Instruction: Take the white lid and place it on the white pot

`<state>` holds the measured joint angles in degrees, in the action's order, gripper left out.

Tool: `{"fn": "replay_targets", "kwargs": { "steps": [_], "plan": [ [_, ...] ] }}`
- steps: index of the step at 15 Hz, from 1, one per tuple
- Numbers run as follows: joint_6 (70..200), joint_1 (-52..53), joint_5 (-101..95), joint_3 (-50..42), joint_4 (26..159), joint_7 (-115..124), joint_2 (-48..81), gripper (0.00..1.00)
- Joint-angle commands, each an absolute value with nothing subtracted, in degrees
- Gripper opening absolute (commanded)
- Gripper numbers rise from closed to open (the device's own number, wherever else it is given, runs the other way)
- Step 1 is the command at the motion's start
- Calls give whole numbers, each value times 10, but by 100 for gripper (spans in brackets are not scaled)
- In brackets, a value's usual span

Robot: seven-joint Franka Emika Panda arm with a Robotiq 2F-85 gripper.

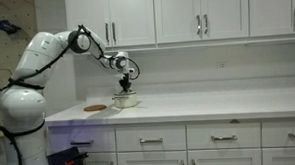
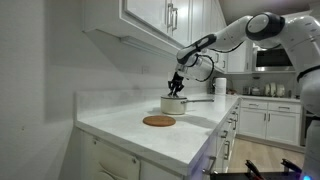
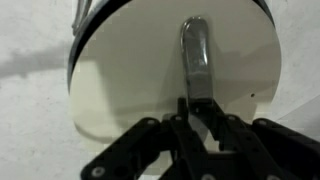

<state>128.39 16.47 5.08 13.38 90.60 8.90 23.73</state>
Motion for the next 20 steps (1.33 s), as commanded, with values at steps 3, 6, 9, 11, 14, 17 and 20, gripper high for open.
{"fn": "replay_targets", "kwargs": {
  "steps": [3, 6, 9, 11, 14, 17, 20],
  "plan": [
    [1277, 168, 51, 129, 898, 85, 227, 6],
    [1277, 168, 51, 129, 901, 87, 224, 6],
    [1277, 168, 52, 129, 904, 88, 221, 6],
    [1276, 168, 52, 129, 906, 89, 220, 6],
    [1277, 168, 52, 129, 909, 90, 218, 6],
    [1277, 169, 52, 129, 918, 94, 213, 6],
    [1285, 172, 44, 127, 937, 98, 204, 6]
  ]
}}
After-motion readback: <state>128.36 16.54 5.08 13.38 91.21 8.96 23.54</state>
